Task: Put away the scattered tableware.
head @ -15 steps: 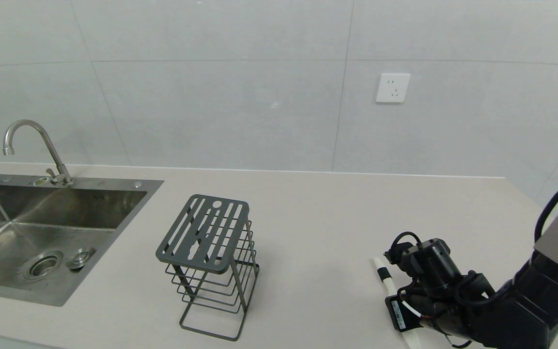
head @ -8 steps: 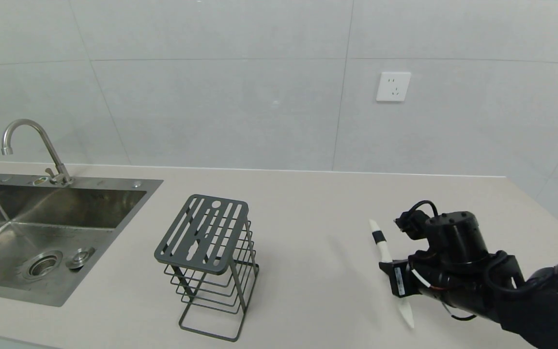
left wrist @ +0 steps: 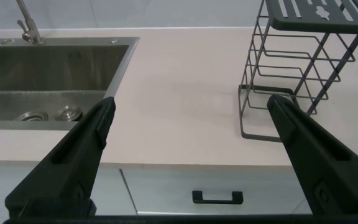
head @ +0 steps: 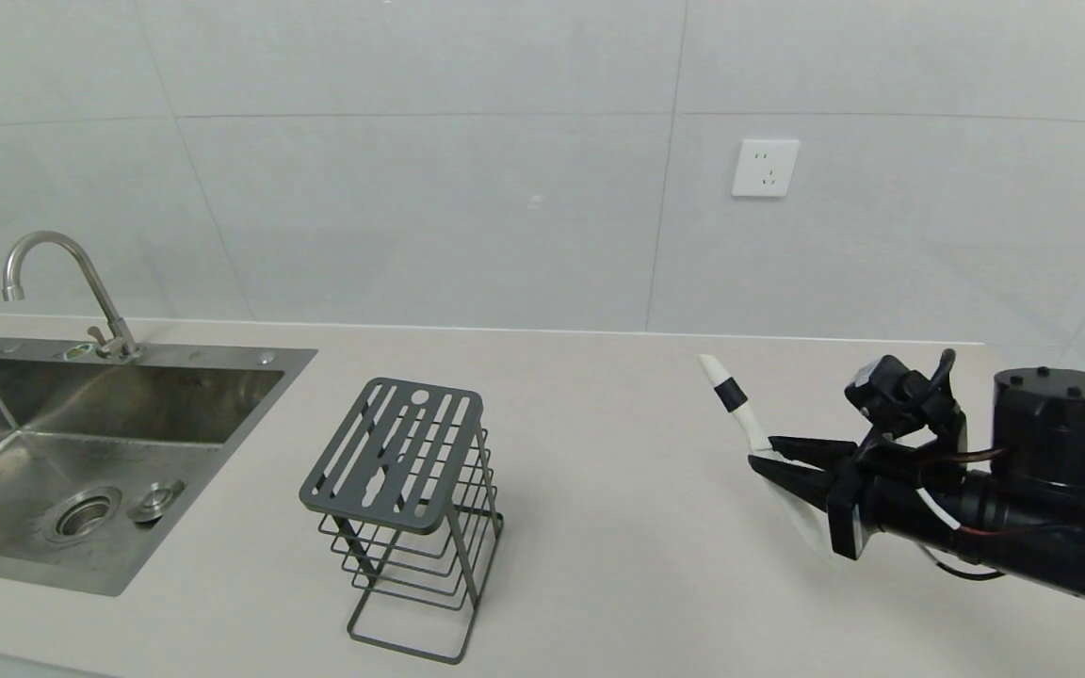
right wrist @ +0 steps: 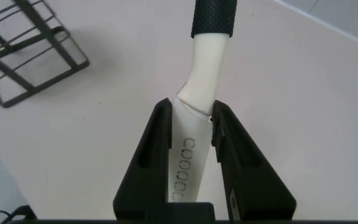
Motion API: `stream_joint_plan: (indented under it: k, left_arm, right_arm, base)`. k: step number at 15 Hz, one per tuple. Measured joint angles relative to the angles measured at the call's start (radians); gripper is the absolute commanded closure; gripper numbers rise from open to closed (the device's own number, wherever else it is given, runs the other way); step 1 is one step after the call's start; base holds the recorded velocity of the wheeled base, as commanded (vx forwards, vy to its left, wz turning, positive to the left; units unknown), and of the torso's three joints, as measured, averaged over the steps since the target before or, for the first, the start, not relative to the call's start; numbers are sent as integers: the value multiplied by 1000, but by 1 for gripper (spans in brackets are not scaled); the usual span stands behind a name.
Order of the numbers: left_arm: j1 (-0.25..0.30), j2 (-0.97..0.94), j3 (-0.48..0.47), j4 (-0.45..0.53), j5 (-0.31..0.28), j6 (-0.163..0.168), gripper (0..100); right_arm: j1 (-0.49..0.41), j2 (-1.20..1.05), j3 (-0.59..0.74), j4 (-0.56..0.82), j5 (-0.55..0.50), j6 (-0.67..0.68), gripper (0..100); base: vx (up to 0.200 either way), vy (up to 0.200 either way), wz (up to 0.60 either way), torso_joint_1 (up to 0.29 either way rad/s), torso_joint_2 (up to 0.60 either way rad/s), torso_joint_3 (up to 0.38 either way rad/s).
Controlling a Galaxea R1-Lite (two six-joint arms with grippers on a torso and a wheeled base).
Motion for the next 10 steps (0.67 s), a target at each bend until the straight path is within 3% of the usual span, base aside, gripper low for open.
stream_joint_plan:
  k: [7, 10]
  left_arm:
    - [0, 0, 0, 0, -3, 0, 0]
    - [-1, 0, 0, 0, -8, -3, 0]
  right_arm:
    - [81, -45, -19, 45, -3, -199, 100]
    - [106, -57, -27, 48, -3, -226, 100]
  base:
    - [0, 0, 0, 0, 0, 0]
    - [0, 0, 0, 0, 0, 0]
